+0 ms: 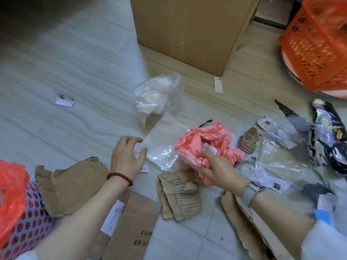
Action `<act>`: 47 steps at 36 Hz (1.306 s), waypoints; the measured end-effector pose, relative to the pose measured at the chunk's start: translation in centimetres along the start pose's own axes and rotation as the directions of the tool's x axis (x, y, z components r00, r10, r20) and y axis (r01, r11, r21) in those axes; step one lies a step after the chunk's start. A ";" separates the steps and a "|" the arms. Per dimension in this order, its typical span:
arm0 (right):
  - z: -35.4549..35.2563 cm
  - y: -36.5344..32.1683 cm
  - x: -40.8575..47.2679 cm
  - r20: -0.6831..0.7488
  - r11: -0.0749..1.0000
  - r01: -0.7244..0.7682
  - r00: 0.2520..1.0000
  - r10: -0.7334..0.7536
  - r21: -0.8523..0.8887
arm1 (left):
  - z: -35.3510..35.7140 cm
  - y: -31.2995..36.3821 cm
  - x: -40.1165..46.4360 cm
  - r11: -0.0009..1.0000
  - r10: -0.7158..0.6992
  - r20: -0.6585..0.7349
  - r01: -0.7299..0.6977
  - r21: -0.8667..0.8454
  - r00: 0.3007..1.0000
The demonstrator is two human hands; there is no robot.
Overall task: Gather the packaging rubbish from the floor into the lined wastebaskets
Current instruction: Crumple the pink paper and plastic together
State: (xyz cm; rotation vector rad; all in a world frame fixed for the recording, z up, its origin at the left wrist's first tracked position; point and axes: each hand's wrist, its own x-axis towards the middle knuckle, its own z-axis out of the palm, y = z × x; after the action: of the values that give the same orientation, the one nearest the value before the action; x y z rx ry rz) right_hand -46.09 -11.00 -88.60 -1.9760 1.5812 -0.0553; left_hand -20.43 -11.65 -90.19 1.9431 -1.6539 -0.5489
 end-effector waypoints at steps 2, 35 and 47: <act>-0.8 -0.1 -0.5 -0.067 0.993 -0.038 0.997 0.045 0.111 | 0.1 2.1 -0.4 0.983 0.116 0.157 -0.091 -0.157 0.981; -0.3 -3.9 -3.6 -0.062 0.760 -0.144 0.970 0.236 0.633 | 0.6 3.7 -4.4 0.869 0.462 -0.106 -0.473 -0.143 0.880; -1.1 -3.4 -2.2 0.226 0.212 -0.249 0.966 0.130 0.945 | 0.7 4.7 -4.7 0.742 0.670 0.135 -0.653 -0.153 0.730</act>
State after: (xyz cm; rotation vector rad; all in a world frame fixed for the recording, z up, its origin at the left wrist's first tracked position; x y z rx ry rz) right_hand -44.13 -9.07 -85.38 -0.7107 1.1619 -0.6847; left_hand -25.31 -7.66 -87.97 1.1138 -2.2301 -0.5041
